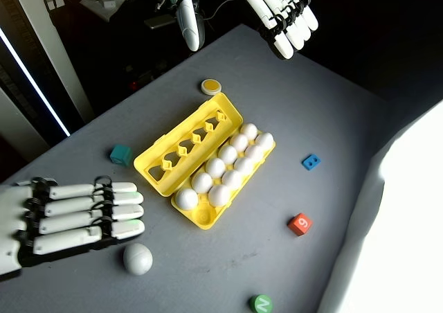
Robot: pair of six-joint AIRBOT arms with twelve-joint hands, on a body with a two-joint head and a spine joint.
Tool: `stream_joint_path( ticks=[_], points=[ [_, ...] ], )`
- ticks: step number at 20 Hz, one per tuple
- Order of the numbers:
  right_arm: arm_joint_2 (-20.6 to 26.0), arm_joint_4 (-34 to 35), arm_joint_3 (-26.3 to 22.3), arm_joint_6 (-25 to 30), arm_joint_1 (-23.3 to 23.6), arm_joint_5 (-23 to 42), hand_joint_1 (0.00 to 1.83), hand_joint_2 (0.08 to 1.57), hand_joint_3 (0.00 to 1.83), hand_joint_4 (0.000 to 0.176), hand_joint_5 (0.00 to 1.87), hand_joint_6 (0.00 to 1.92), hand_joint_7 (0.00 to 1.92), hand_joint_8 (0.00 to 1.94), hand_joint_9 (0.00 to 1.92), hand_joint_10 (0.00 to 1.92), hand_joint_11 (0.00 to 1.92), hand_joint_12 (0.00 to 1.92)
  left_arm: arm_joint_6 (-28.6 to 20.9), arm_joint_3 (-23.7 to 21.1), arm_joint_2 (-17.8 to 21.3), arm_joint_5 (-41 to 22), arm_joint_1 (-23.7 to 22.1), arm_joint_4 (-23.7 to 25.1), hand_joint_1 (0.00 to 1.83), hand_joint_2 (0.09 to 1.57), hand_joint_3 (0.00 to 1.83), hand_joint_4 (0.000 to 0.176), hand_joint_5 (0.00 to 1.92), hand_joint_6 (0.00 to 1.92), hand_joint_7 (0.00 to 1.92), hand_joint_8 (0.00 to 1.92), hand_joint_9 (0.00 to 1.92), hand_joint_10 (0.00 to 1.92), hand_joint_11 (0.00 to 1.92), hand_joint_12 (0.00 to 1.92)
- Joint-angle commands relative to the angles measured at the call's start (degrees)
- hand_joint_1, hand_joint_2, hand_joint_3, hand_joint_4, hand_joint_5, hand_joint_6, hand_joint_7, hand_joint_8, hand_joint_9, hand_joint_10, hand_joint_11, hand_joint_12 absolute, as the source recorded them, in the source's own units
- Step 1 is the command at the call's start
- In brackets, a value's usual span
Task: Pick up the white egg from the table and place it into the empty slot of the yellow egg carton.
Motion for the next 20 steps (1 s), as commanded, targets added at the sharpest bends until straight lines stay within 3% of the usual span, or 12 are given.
stream_joint_path(
  ticks=[1,3,4,8,14,15,16,19,20],
  points=[
    [-0.17,2.74,0.68,-0.79,1.15,5.63,0.30,0.77,0.00,0.122,0.27,0.00,0.00,0.00,0.00,0.00,0.04,0.04,-0.09,-0.13,0.05,1.14,-1.04,5.27,0.00,1.17,0.00,0.000,0.10,0.01,0.08,0.00,0.05,0.00,0.01,0.01],
    [-1.58,2.74,2.05,-2.04,1.64,5.49,0.32,0.76,0.00,0.117,0.28,0.01,0.00,0.00,0.00,0.00,0.05,0.05,-0.12,-0.13,0.05,1.14,-1.05,5.32,0.00,1.17,0.00,0.000,0.09,0.00,0.08,0.00,0.05,0.00,0.02,0.01],
    [-2.15,2.74,2.57,-2.17,2.05,5.25,0.33,0.74,0.02,0.117,0.29,0.01,0.00,0.00,0.00,0.00,0.01,0.19,-0.12,-0.12,0.05,1.14,-1.05,5.50,0.00,1.18,0.00,0.000,0.11,0.01,0.09,0.01,0.06,0.01,0.02,0.01],
    [-3.59,2.74,3.70,-3.43,3.33,3.83,0.36,0.73,0.00,0.135,0.34,0.00,0.00,0.00,0.00,0.00,0.00,0.43,-0.14,-0.11,0.05,1.14,-1.03,5.61,0.00,1.18,0.00,0.000,0.09,0.01,0.08,0.01,0.05,0.01,0.01,0.01],
    [-4.50,2.99,4.39,-4.64,3.58,2.59,0.40,0.76,0.01,0.128,0.35,0.00,0.00,0.00,0.00,0.00,0.00,0.44,-0.17,-0.11,0.04,1.15,-1.00,5.71,0.00,1.17,0.00,0.000,0.10,0.01,0.08,0.00,0.05,0.01,0.02,0.01],
    [-4.52,3.07,4.39,-4.79,3.67,2.59,0.42,0.76,0.00,0.132,0.39,0.00,0.00,0.00,0.00,0.00,0.00,0.31,-0.30,-0.11,0.04,1.23,-1.00,5.70,0.00,1.18,0.00,0.000,0.11,0.01,0.10,0.01,0.07,0.01,0.03,0.02],
    [-4.54,3.12,4.39,-5.00,3.71,2.58,0.39,0.76,0.00,0.142,0.38,0.00,0.00,0.00,0.00,0.00,0.00,0.30,-0.31,-0.11,0.04,1.23,-1.00,5.70,0.00,1.18,0.00,0.000,0.10,0.00,0.08,0.00,0.05,0.00,0.02,0.02],
    [-4.60,3.28,4.39,-5.18,3.77,2.58,0.38,0.75,0.00,0.155,0.42,0.01,0.00,0.00,0.00,0.00,0.00,0.41,-0.31,-0.11,0.05,1.26,-0.94,5.84,0.00,1.17,0.00,0.000,0.11,0.01,0.09,0.01,0.06,0.01,0.02,0.02],
    [-4.60,3.37,4.39,-5.38,3.76,2.56,0.42,0.75,0.00,0.143,0.44,0.00,0.00,0.00,0.00,0.00,0.00,0.33,-0.31,-0.11,0.05,1.26,-0.94,5.66,0.00,1.17,0.00,0.000,0.11,0.01,0.09,0.00,0.05,0.00,0.02,0.02]
  ],
)
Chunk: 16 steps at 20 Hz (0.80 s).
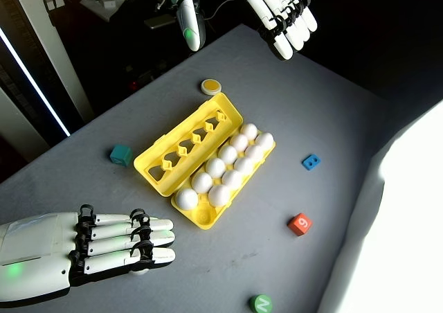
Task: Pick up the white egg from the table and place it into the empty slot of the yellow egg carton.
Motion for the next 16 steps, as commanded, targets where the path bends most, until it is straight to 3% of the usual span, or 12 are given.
stream_joint_path(
  ticks=[1,4,5,9,12,15,16],
  points=[
    [0.06,2.70,0.22,-0.43,0.89,6.13,0.39,0.76,0.00,0.146,0.39,0.00,0.00,0.00,0.00,0.00,0.00,0.32,-0.09,-0.12,0.05,1.24,-0.96,5.52,0.00,1.17,0.00,0.000,0.10,0.00,0.08,0.00,0.05,0.00,0.01,0.02],
    [0.06,2.86,0.30,-3.54,1.05,6.17,0.43,0.76,0.00,0.148,0.39,0.00,0.00,0.00,0.00,0.00,0.00,0.25,-0.35,-0.13,0.04,1.28,-1.07,5.41,0.00,1.18,0.00,0.000,0.08,0.00,0.07,0.00,0.04,0.00,0.00,0.01],
    [0.08,2.86,0.33,-3.53,1.19,6.17,0.44,0.76,0.00,0.159,0.41,0.00,0.00,0.00,0.00,0.00,0.00,0.19,-0.34,-0.13,0.04,1.29,-1.05,5.61,0.00,1.17,0.00,0.000,0.10,0.01,0.09,0.01,0.06,0.01,0.01,0.01],
    [0.06,2.86,0.61,-6.03,1.14,9.35,0.47,0.76,0.00,0.158,0.42,0.00,0.00,0.00,0.00,0.00,0.00,0.15,-0.34,-0.10,0.04,1.29,-0.89,6.11,0.00,1.17,0.00,0.000,0.07,0.00,0.06,0.00,0.03,0.00,0.00,0.00],
    [0.07,0.53,0.85,-11.90,1.20,12.99,0.49,0.76,0.00,0.152,0.44,0.01,0.00,0.00,0.00,0.00,0.00,0.07,-0.81,-0.09,0.04,1.46,-0.87,6.30,0.00,1.18,0.00,0.000,0.08,0.01,0.08,0.01,0.04,0.01,0.00,0.00],
    [0.10,0.10,0.86,-12.41,1.15,13.97,0.47,0.76,0.00,0.157,0.44,0.00,0.00,0.00,0.00,0.00,0.00,0.03,-1.17,-0.12,0.05,1.82,-0.75,6.39,0.00,1.18,0.00,0.000,0.10,0.01,0.08,0.01,0.05,0.01,0.02,0.01],
    [0.10,0.10,0.89,-12.42,1.07,13.97,0.47,0.77,0.00,0.150,0.43,0.00,0.00,0.00,0.00,0.00,0.00,0.02,-1.26,-0.12,0.05,1.84,-0.75,6.39,0.00,1.18,0.00,0.000,0.09,0.00,0.07,0.00,0.04,0.00,0.01,0.01]
  ],
)
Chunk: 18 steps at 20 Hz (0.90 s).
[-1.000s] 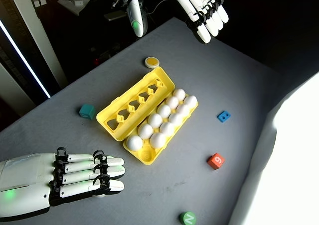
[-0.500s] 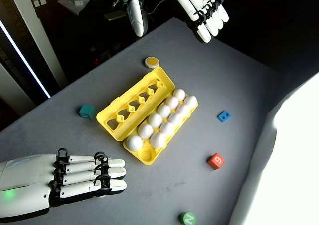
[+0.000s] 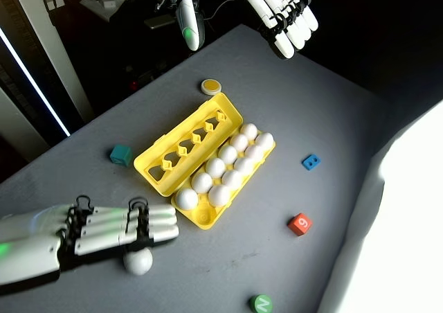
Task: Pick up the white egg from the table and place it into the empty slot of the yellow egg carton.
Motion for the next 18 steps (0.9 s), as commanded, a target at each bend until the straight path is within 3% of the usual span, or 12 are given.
stream_joint_path(
  ticks=[1,3,5,6,7,8,9,10,11,13,17,18],
  points=[
    [0.22,2.95,0.18,-0.46,0.28,6.82,0.48,0.76,0.00,0.140,0.44,0.00,0.00,0.00,0.00,0.00,0.00,0.02,-0.23,-0.12,0.05,1.34,-0.75,6.07,0.00,1.18,0.00,0.000,0.10,0.01,0.08,0.01,0.05,0.01,0.01,0.01],
    [0.21,5.48,0.17,2.86,-0.07,6.71,0.47,0.76,0.00,0.141,0.46,0.01,0.00,0.00,0.00,0.00,0.00,0.02,-0.25,-0.12,0.05,1.34,-0.75,6.07,0.00,1.18,0.00,0.000,0.09,0.00,0.08,0.00,0.05,0.00,0.01,0.01],
    [0.62,9.29,0.15,14.84,0.12,4.25,0.47,0.76,0.00,0.142,0.46,0.01,0.00,0.00,0.00,0.00,0.00,0.02,-0.36,-0.12,0.05,1.39,-0.76,6.01,0.00,1.18,0.00,0.000,0.10,0.01,0.09,0.01,0.05,0.00,0.01,0.01],
    [1.02,10.68,-0.02,20.20,0.44,1.96,0.44,0.76,0.00,0.156,0.43,0.00,0.00,0.00,0.00,0.00,0.00,0.02,-0.50,-0.12,0.05,1.43,-0.76,6.00,0.00,1.18,0.00,0.000,0.13,0.01,0.12,0.02,0.08,0.01,0.04,0.02],
    [1.23,12.21,-0.17,23.52,0.68,-0.42,0.44,0.76,0.00,0.156,0.43,0.00,0.00,0.00,0.00,0.00,0.00,0.02,-0.60,-0.12,0.05,1.48,-0.76,6.00,0.00,1.18,0.00,0.000,0.13,0.01,0.12,0.02,0.08,0.01,0.04,0.02],
    [1.68,12.45,-0.23,28.38,0.89,-3.02,0.45,0.76,0.00,0.150,0.43,0.00,0.00,0.00,0.00,0.00,0.01,0.02,-0.67,-0.12,0.04,1.48,-0.78,6.02,0.00,1.18,0.00,0.000,0.12,0.01,0.12,0.01,0.08,0.01,0.04,0.02],
    [2.20,12.81,-0.46,33.41,0.91,-4.86,0.50,0.76,0.00,0.129,0.48,0.02,0.00,0.00,0.00,0.00,0.00,0.02,-0.68,-0.12,0.04,1.49,-0.78,6.06,0.00,1.19,0.00,0.000,0.11,0.00,0.10,0.00,0.06,0.00,0.02,0.02],
    [2.49,13.84,-0.66,36.71,0.79,-5.15,0.51,0.76,0.00,0.132,0.50,0.01,0.00,0.00,0.00,0.00,0.00,0.03,-0.68,-0.12,0.04,1.51,-0.78,6.09,0.00,1.19,0.00,0.000,0.09,0.00,0.08,0.00,0.05,0.00,0.00,0.01],
    [2.62,14.33,-0.81,38.44,0.77,-5.13,0.53,0.76,0.00,0.122,0.51,0.00,0.00,0.00,0.00,0.00,0.00,0.01,-0.68,-0.12,0.04,1.53,-0.78,6.10,0.00,1.18,0.00,0.000,0.09,0.00,0.08,0.00,0.05,0.00,0.01,0.01],
    [2.67,14.34,-0.92,38.87,0.81,-4.78,0.51,0.76,0.00,0.131,0.49,0.00,0.00,0.00,0.00,0.00,0.01,0.00,-0.77,-0.11,0.04,1.53,-0.78,6.16,0.00,1.18,0.00,0.000,0.10,0.01,0.09,0.01,0.05,0.00,0.01,0.01],
    [2.30,11.27,-0.61,27.45,2.19,-3.64,0.50,0.76,0.00,0.133,0.49,0.00,0.00,0.00,0.00,0.00,0.00,0.00,-1.10,-0.11,0.04,1.58,-0.75,6.41,0.00,1.18,0.00,0.000,0.09,0.00,0.08,0.00,0.04,0.00,0.00,0.01],
    [1.93,10.81,-0.54,23.32,2.69,-4.16,0.53,0.76,0.00,0.107,0.51,0.01,0.00,0.00,0.00,0.00,0.00,0.00,-1.10,-0.11,0.04,1.59,-0.74,6.41,0.00,1.18,0.00,0.000,0.10,0.00,0.10,0.01,0.06,0.01,0.00,0.02]
  ],
)
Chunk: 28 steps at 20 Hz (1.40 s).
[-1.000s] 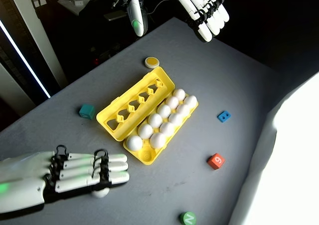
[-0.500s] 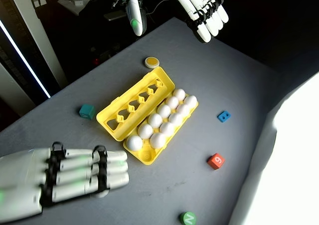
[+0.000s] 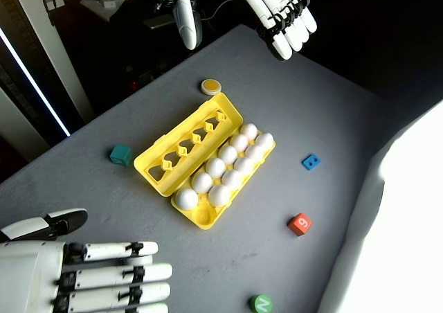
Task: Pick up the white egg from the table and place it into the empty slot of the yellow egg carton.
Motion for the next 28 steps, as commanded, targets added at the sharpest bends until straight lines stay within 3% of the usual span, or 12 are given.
stream_joint_path(
  ticks=[1,2,6,11,12,13,16,17,19,23,26,28],
  points=[
    [-0.15,1.94,0.31,-2.56,0.89,5.68,0.54,0.76,0.00,0.106,0.50,0.00,0.00,0.00,0.00,0.00,0.00,0.00,-0.26,-0.11,0.04,1.06,-0.74,5.58,0.00,1.19,0.00,0.000,0.09,0.00,0.09,0.00,0.05,0.00,0.00,0.02],
    [-0.81,1.95,0.53,-7.43,1.05,5.69,0.52,0.74,0.00,0.126,0.51,0.01,0.00,0.00,0.00,0.00,0.02,0.01,-0.31,-0.11,0.04,1.06,-0.75,5.53,0.00,1.19,0.00,0.000,0.09,0.00,0.09,0.00,0.05,0.00,0.00,0.02],
    [-2.92,1.94,1.08,-18.70,0.63,5.68,0.54,0.75,0.00,0.108,0.51,0.01,0.00,0.00,0.00,0.00,0.00,0.00,-0.49,-0.11,0.03,1.06,-0.76,5.54,0.00,1.19,0.00,0.000,0.12,0.01,0.12,0.01,0.09,0.01,0.03,0.04],
    [-5.19,1.96,3.23,-19.04,0.00,3.10,0.55,0.75,0.00,0.101,0.52,0.01,0.05,0.02,0.00,0.00,0.00,0.00,-0.51,-0.10,0.03,1.06,-0.75,5.71,0.00,1.18,0.00,0.000,0.11,0.01,0.11,0.01,0.07,0.01,0.02,0.02],
    [-5.19,1.96,3.23,-18.98,-0.11,3.12,0.52,0.75,0.00,0.122,0.50,0.00,0.02,0.00,0.00,0.00,0.01,0.00,-0.51,-0.10,0.03,1.06,-0.75,5.73,0.00,1.18,0.00,0.000,0.12,0.01,0.12,0.01,0.08,0.01,0.02,0.02],
    [-5.22,1.96,3.21,-18.86,-0.20,3.15,0.51,0.76,0.00,0.123,0.48,0.00,0.01,0.00,0.00,0.00,0.01,0.00,-0.55,-0.10,0.02,1.06,-0.75,5.73,0.00,1.18,0.00,0.000,0.11,0.01,0.11,0.01,0.07,0.01,0.02,0.02],
    [-5.17,1.96,3.21,-17.65,-0.42,3.22,0.59,0.74,0.00,0.088,0.52,0.01,0.01,0.00,0.00,0.00,0.00,0.00,-0.77,-0.09,0.00,1.06,-0.75,5.78,0.00,1.18,0.00,0.000,0.14,0.02,0.13,0.01,0.09,0.01,0.04,0.04],
    [-5.14,1.96,3.21,-16.65,-0.42,3.22,0.52,0.76,0.00,0.105,0.49,0.00,0.00,0.00,0.00,0.00,0.01,0.01,-0.82,-0.09,0.00,1.06,-0.75,5.78,0.00,1.18,0.00,0.000,0.14,0.01,0.13,0.01,0.09,0.01,0.04,0.04],
    [-5.09,1.94,3.20,-16.22,-0.59,3.21,0.57,0.74,0.00,0.094,0.55,0.01,0.04,0.00,0.00,0.00,0.01,0.01,-1.08,-0.07,-0.04,1.06,-0.75,5.91,0.00,1.18,0.00,0.000,0.12,0.00,0.11,0.00,0.07,0.00,0.01,0.03],
    [-4.72,-1.20,3.18,-15.36,-0.94,3.20,0.51,0.76,0.00,0.115,0.50,0.00,0.02,0.00,0.00,0.00,0.00,0.00,-1.12,-0.06,-0.06,1.06,-0.73,5.99,0.00,1.18,0.00,0.000,0.14,0.01,0.13,0.00,0.09,0.01,0.03,0.05],
    [-4.72,-1.24,3.20,-15.76,-1.34,3.54,0.56,0.76,0.00,0.095,0.51,0.01,0.00,0.00,0.00,0.00,0.00,0.00,-1.34,-0.05,-0.11,1.02,-0.72,6.10,0.00,1.18,0.00,0.000,0.12,0.00,0.12,0.00,0.08,0.00,0.01,0.05],
    [-4.75,-0.47,3.20,-15.94,-1.36,3.52,0.55,0.75,0.00,0.110,0.54,0.02,0.00,0.00,0.00,0.00,0.01,0.00,-1.35,-0.05,-0.12,1.02,-0.67,6.20,0.00,1.18,0.00,0.000,0.10,0.00,0.09,0.00,0.06,0.00,0.00,0.05]
  ],
)
